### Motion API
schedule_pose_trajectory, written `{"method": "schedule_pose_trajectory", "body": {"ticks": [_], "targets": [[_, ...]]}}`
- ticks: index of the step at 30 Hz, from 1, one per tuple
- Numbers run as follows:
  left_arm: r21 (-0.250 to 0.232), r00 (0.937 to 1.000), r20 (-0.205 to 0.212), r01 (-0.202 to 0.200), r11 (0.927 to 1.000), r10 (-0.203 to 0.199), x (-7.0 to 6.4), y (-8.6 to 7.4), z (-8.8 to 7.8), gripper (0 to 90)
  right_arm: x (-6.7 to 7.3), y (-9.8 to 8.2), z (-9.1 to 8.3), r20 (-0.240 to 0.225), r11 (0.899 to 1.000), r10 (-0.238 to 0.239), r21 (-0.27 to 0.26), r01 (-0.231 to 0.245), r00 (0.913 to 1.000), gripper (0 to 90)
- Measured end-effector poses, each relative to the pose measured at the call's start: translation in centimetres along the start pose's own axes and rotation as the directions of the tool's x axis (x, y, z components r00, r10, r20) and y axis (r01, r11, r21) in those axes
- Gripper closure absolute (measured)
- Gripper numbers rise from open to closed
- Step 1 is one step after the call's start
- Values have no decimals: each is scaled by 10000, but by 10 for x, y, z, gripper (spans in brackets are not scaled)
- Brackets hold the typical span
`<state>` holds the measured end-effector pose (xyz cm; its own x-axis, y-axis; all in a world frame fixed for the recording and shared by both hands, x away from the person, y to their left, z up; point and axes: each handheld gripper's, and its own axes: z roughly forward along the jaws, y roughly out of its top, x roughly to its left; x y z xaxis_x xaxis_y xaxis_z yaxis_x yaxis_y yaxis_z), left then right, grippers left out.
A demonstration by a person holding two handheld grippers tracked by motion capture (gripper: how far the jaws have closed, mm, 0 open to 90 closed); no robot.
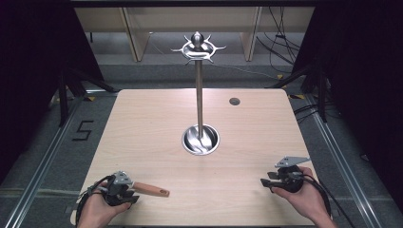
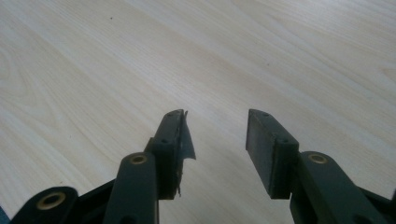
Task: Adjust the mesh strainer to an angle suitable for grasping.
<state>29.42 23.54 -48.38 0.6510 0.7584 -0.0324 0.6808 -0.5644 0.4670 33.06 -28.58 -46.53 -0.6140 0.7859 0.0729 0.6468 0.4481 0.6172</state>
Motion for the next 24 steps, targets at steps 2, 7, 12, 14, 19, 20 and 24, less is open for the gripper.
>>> {"method": "schedule_pose_trajectory", "body": {"ticks": [2, 7, 12, 14, 19, 20, 24], "targets": [[-74, 10000, 82, -24, 10000, 25, -2, 1, 1, 728, 0, 1, -2, 24, 9997, 243, 94, -243, 9997, 579], [398, 9973, 227, -710, 9967, 701, -6, 8, -1, 785, -4, -3, 0, 183, 9987, 304, -416, -296, 9994, 581], [1304, 9954, 379, -919, 9872, 876, -12, 15, 4, 894, -4, -2, -2, 49, 9985, 529, -148, -528, 9986, 581], [1359, 9954, 413, -919, 9864, 870, -14, 16, 6, 895, -3, -2, -1, 130, 9980, 612, -153, -610, 9980, 581], [1630, 9923, 472, -1207, 9792, 1144, -17, 31, 13, 894, -3, -2, -3, 97, 9981, 609, -95, -608, 9981, 581], [1669, 9925, 489, -1187, 9788, 1120, -17, 32, 15, 894, -3, -2, -4, 116, 9978, 659, 11, -659, 9978, 581], [1861, 9930, 482, -1151, 9758, 1079, -21, 39, 22, 894, -2, -3, -1, 103, 9968, 753, -280, -750, 9971, 583]]}}
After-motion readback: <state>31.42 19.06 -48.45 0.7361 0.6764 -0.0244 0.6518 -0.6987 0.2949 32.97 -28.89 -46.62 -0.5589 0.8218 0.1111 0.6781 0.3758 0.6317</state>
